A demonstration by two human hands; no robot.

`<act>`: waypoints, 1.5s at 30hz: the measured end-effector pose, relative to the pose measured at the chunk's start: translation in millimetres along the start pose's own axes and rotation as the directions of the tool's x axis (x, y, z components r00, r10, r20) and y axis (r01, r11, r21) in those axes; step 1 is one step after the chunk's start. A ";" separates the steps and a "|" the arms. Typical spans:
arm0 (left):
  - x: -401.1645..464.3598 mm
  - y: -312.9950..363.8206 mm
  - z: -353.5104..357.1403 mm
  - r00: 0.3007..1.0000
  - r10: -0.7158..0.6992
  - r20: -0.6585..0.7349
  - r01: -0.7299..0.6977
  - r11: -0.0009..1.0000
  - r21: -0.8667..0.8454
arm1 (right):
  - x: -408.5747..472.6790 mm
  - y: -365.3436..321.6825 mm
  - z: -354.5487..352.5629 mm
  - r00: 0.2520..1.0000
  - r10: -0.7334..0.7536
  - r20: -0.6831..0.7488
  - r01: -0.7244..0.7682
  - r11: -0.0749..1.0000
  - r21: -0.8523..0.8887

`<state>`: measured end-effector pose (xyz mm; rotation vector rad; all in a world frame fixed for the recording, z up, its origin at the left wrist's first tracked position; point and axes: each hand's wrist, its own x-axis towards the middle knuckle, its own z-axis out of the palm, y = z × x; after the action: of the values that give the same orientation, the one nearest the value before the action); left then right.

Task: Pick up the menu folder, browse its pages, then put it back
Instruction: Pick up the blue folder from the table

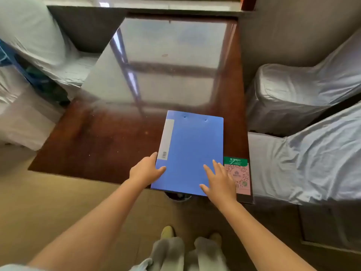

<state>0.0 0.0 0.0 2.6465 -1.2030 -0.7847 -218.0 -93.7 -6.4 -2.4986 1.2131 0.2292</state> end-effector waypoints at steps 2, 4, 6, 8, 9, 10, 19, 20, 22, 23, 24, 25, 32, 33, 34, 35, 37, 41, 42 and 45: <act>1.6 -2.0 5.2 0.997 -0.061 0.046 0.061 0.998 -0.006 | 2.6 -2.5 10.7 0.999 0.001 0.049 0.001 1.000 -0.025; 0.1 -3.7 13.7 0.990 -0.104 0.094 0.111 0.991 -0.074 | 2.8 -4.0 21.1 0.996 -0.003 0.090 0.007 0.999 -0.045; 0.8 -5.2 20.9 0.988 -0.118 0.097 0.133 0.978 -0.162 | 4.3 -6.9 28.3 0.994 0.008 0.107 -0.003 0.999 -0.047; 4.5 -7.9 23.1 0.985 -0.149 0.089 0.166 0.957 -0.237 | 6.8 -7.5 30.0 0.995 0.019 0.100 -0.014 0.998 -0.058; 6.9 -10.6 23.3 0.979 -0.169 0.112 0.194 0.938 -0.288 | 7.6 -8.5 30.1 0.995 0.022 0.099 -0.015 0.998 -0.065; 9.0 -13.4 23.5 0.974 -0.177 0.141 0.217 0.912 -0.347 | 8.5 -9.6 30.0 0.994 0.020 0.104 -0.013 0.997 -0.072; -6.4 -26.7 -2.5 0.947 -0.087 0.308 0.297 0.600 -0.743 | 10.3 -11.3 27.1 0.996 -0.007 0.089 0.010 0.999 -0.030; -10.6 -28.7 -7.7 0.952 -0.063 0.300 0.282 0.564 -0.776 | 10.0 -11.9 24.6 0.999 -0.002 0.054 0.000 0.999 0.038; -18.0 -31.8 -20.3 0.962 -0.009 0.272 0.242 0.489 -0.838 | 11.0 -10.6 14.4 0.996 0.060 -0.072 -0.044 0.979 0.201; -21.1 -32.4 -27.6 0.967 0.021 0.254 0.217 0.456 -0.863 | 12.6 -7.3 7.4 0.984 0.115 -0.136 -0.074 0.958 0.276; -24.3 -32.4 -35.1 0.971 0.053 0.233 0.189 0.428 -0.884 | 15.0 -1.9 -0.5 0.969 0.174 -0.174 -0.105 0.931 0.348; -27.5 -31.5 -42.9 0.974 0.084 0.212 0.162 0.400 -0.902 | 18.2 5.1 -9.7 0.958 0.231 -0.171 -0.138 0.893 0.429; -41.6 -12.8 -82.1 0.977 0.200 0.070 0.018 0.247 -0.969 | 29.9 50.5 -93.3 0.965 0.086 0.248 -0.262 0.378 0.888; -42.7 -8.1 -86.7 0.975 0.215 0.053 0.002 0.233 -0.972 | 28.9 54.3 -101.9 0.975 0.027 0.219 -0.215 0.354 0.910; -43.6 -2.6 -91.7 0.973 0.229 0.039 -0.013 0.222 -0.975 | 27.1 58.1 -109.7 0.982 -0.028 0.187 -0.168 0.326 0.930; -44.1 3.1 -96.4 0.970 0.242 0.023 -0.030 0.214 -0.976 | 24.7 61.4 -116.8 0.985 -0.083 0.154 -0.123 0.298 0.947; -43.1 14.8 -105.0 0.968 0.248 -0.022 -0.080 0.224 -0.971 | 19.2 65.4 -129.2 0.984 -0.163 0.071 -0.031 0.236 0.971; -43.2 38.2 -118.1 0.934 0.282 -0.220 -0.339 0.501 -0.796 | 12.4 70.9 -146.9 0.987 -0.136 -0.084 0.107 0.171 0.979; -44.6 44.8 -118.6 0.909 0.340 -0.240 -0.409 0.623 -0.667 | 11.7 71.8 -149.9 0.986 -0.122 -0.111 0.131 0.168 0.977; -46.6 62.3 -105.5 0.784 0.510 -0.354 -0.584 0.799 -0.142 | 9.1 76.5 -156.1 0.981 -0.101 -0.165 0.180 0.163 0.970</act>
<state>-13.4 -17.6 129.2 1.9493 -1.5568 -0.3743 -273.7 -203.4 116.7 -1.3427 0.6752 -0.5723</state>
